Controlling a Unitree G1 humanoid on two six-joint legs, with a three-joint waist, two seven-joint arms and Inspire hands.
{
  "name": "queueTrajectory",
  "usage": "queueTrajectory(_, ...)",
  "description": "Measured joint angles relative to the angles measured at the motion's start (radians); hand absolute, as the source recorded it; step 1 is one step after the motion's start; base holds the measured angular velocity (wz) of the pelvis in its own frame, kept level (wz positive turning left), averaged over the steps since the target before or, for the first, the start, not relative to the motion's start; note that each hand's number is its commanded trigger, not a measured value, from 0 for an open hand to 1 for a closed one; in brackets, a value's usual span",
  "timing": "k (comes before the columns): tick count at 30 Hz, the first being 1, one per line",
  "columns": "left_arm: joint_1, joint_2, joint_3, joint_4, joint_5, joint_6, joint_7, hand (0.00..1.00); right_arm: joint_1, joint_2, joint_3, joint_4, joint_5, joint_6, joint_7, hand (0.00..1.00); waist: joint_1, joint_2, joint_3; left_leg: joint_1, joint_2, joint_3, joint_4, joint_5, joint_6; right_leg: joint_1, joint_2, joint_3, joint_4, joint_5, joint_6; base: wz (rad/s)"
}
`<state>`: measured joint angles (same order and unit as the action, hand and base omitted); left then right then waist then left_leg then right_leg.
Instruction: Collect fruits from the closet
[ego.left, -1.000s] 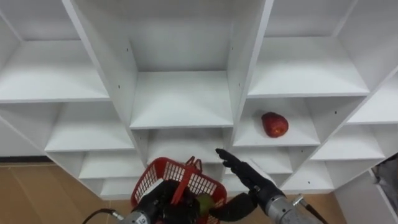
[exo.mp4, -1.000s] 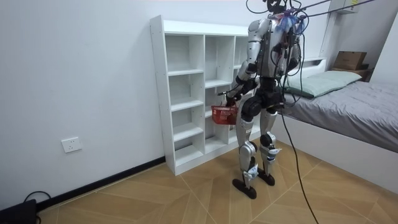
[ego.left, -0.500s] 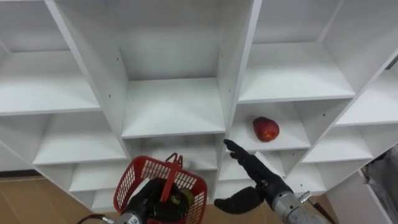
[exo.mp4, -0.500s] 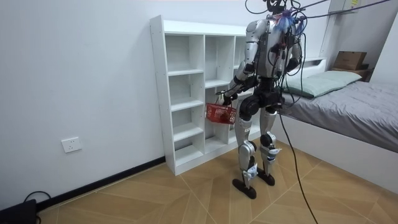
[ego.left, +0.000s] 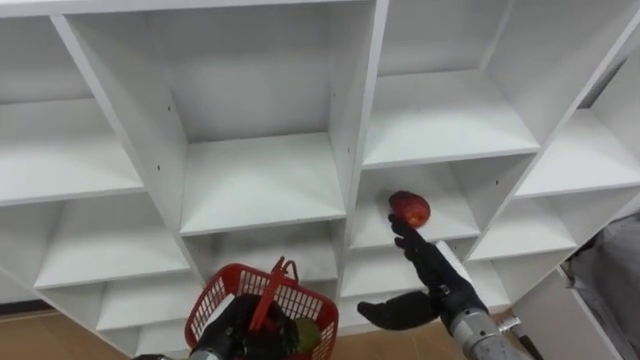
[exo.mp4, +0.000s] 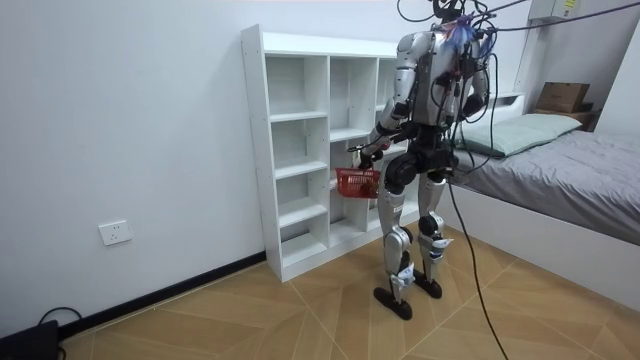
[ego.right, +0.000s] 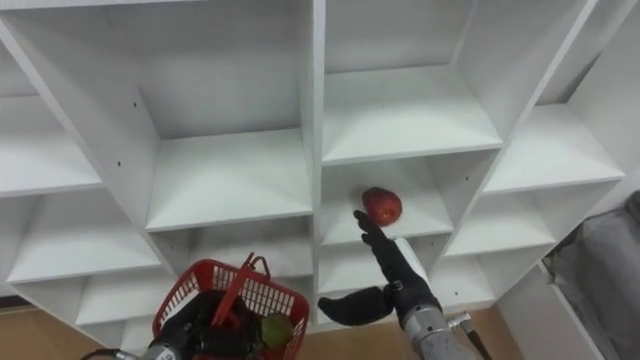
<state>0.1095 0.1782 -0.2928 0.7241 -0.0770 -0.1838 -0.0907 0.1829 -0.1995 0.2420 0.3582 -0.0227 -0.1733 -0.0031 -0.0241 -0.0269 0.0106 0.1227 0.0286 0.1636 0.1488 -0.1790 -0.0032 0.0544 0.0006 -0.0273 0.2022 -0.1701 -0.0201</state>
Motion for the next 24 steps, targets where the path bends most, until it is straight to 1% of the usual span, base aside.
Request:
queueTrajectory(2, 0.01, 0.0, 0.021, 0.0, 0.0, 0.002, 0.0, 1.0, 0.003, 0.0, -0.028, 0.0, 0.006, 0.0, -0.027, 0.0, -0.002, 0.003, -0.0019, 0.001, 0.001, 0.002, 0.001, 0.0, 0.0, 0.0, 0.0, -0.001, 0.0, 0.0, -0.001, 0.0)
queueTrajectory(8, 0.011, -0.001, 0.063, -0.01, 0.0, 0.002, -0.001, 1.0, 0.006, 0.0, -0.06, 0.0, 0.054, -0.001, -0.077, 0.0, -0.003, 0.007, -0.0042, 0.004, 0.001, 0.002, 0.001, -0.001, -0.001, 0.003, 0.0, -0.002, 0.0, 0.0, -0.001, 0.0)
queueTrajectory(17, 0.015, -0.002, 0.064, -0.022, 0.001, 0.005, -0.001, 1.0, 0.006, 0.0, -0.067, 0.0, 0.099, -0.001, -0.168, 0.0, -0.003, 0.009, -0.0044, -0.006, 0.001, 0.0, 0.002, -0.002, -0.001, -0.004, 0.0, -0.004, -0.005, 0.0, -0.001, 0.0)
queueTrajectory(21, 0.016, -0.002, 0.064, -0.027, 0.002, 0.006, -0.001, 1.0, 0.006, 0.0, -0.067, 0.0, 0.099, -0.001, -0.181, 0.0, -0.004, 0.01, -0.0051, -0.009, 0.001, -0.001, 0.002, -0.003, -0.001, -0.002, 0.0, -0.006, -0.013, 0.001, -0.002, 0.0)
queueTrajectory(24, 0.02, -0.001, 0.064, -0.035, 0.001, 0.006, -0.001, 1.0, 0.004, -0.001, -0.067, 0.012, 0.098, -0.003, -0.191, 0.0, -0.004, 0.006, -0.0069, -0.009, 0.001, -0.003, 0.002, -0.003, -0.001, -0.001, -0.001, -0.006, -0.015, 0.0, -0.002, 0.0)
